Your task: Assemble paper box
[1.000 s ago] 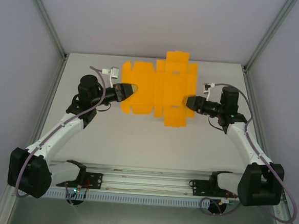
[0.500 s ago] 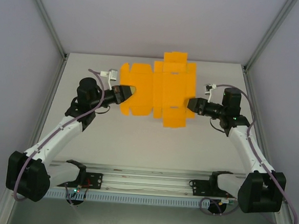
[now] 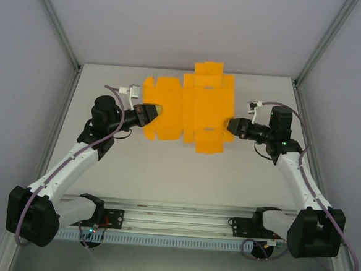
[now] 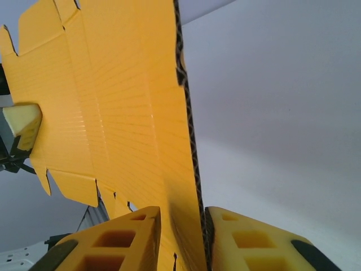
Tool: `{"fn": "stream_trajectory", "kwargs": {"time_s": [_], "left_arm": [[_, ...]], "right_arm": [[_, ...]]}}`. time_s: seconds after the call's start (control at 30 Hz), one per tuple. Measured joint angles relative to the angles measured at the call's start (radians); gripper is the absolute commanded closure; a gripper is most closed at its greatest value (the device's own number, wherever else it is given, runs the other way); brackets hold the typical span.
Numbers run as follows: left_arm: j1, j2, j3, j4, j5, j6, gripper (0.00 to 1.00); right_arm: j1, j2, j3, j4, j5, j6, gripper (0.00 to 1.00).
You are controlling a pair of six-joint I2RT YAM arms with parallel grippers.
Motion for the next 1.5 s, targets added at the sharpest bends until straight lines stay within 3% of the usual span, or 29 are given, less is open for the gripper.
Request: {"fn": "stream_trajectory", "kwargs": {"time_s": [0.1,0.17,0.27,0.3,0.33,0.37,0.4,0.63,0.77,1.03,1.27,1.5], "left_arm": [[0.0,0.0,-0.004,0.0,-0.001,0.0,1.0],[0.0,0.0,-0.005,0.0,-0.011,0.0,1.0],[0.0,0.0,-0.006,-0.003,-0.02,0.004,1.0],[0.0,0.0,-0.006,-0.006,-0.025,0.009,0.84],[0.0,0.0,-0.007,-0.012,-0.034,0.017,0.45],[0.0,0.0,-0.011,-0.02,-0.048,0.027,0.16],[0.0,-0.001,-0.013,-0.035,-0.069,0.038,0.0],[0.0,0.0,-0.034,-0.249,-0.347,0.116,0.0],[0.001,0.001,-0.035,-0.33,-0.419,0.143,0.0],[0.001,0.062,-0.035,-0.333,-0.359,0.146,0.0],[0.001,0.216,0.057,-0.302,-0.266,0.106,0.0],[-0.018,0.352,0.246,-0.277,-0.183,0.091,0.0]], "right_arm": [[0.0,0.003,0.023,0.001,-0.003,0.005,0.86],[0.0,0.006,0.037,0.003,-0.011,0.001,0.98],[0.0,0.007,0.042,0.005,-0.016,-0.016,1.0],[0.0,0.008,0.044,0.0,-0.015,-0.027,1.0],[0.0,0.01,0.048,-0.01,-0.011,-0.045,1.0],[0.0,0.011,0.054,-0.026,-0.004,-0.068,1.0],[0.0,0.013,0.06,-0.042,0.008,-0.094,1.0],[0.072,0.153,0.113,-0.204,0.185,-0.364,1.0],[0.166,0.309,0.122,-0.261,0.352,-0.519,1.0],[0.356,0.421,0.153,-0.213,0.789,-0.768,1.0],[0.462,0.367,0.022,0.069,0.937,-1.017,1.0],[0.581,0.36,-0.03,0.233,1.105,-1.201,1.0]]}}
